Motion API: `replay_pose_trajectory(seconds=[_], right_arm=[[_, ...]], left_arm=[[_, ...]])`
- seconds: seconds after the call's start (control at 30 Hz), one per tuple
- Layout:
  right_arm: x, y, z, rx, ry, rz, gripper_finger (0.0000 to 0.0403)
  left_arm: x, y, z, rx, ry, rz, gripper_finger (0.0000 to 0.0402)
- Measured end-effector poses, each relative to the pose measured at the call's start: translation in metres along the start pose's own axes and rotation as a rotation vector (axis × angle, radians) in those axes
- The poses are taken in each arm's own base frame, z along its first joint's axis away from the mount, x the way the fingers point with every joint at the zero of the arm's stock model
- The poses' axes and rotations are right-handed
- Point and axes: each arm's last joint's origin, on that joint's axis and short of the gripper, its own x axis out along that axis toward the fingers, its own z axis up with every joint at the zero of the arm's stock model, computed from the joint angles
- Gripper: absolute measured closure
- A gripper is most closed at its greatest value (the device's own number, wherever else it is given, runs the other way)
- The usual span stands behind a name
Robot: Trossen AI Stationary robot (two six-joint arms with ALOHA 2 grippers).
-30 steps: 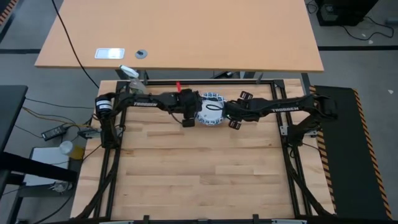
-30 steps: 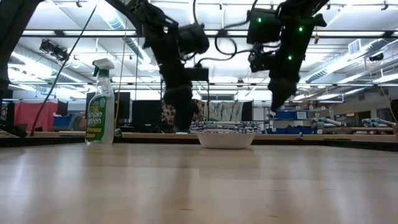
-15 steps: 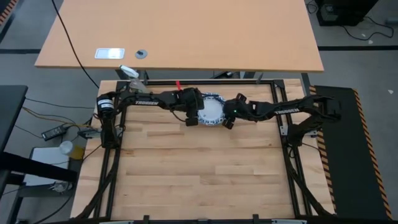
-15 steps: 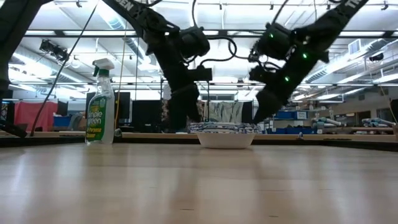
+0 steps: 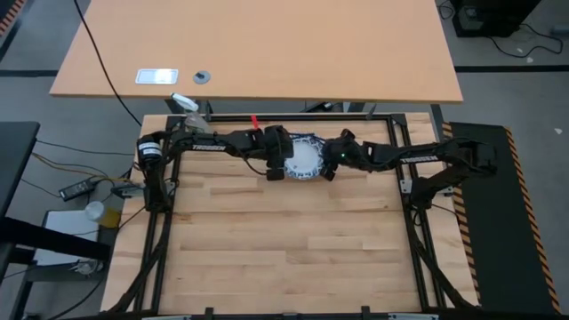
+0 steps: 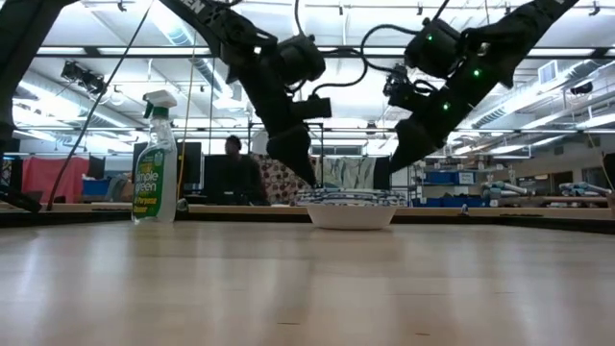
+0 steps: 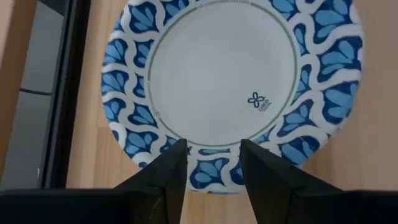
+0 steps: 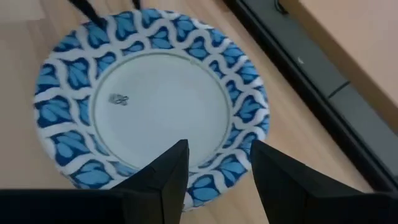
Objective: Nest bowls inside each other
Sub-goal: Stack the blue white patterned bowl on top of the other blue white patterned bowls, then return to Home Position
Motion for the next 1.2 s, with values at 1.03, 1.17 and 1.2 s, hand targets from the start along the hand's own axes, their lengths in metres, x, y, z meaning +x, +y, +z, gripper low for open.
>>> replay_pose_trajectory(seconds=[1.03,1.17,1.2], right_arm=[[-0.127,-0.001,0.006,0.193,-0.384,0.166,0.0229],[-0.140,0.018,-0.005,0.212,-0.452,0.264,0.0229],[-0.141,0.024,-0.009,0.209,-0.462,0.283,0.0229]], left_arm=[[-0.086,-0.078,-0.016,-0.042,-0.357,0.075,0.0251],[-0.100,-0.098,-0.033,-0.072,-0.422,0.032,0.0251],[-0.104,-0.102,-0.036,-0.078,-0.451,0.026,0.0251]])
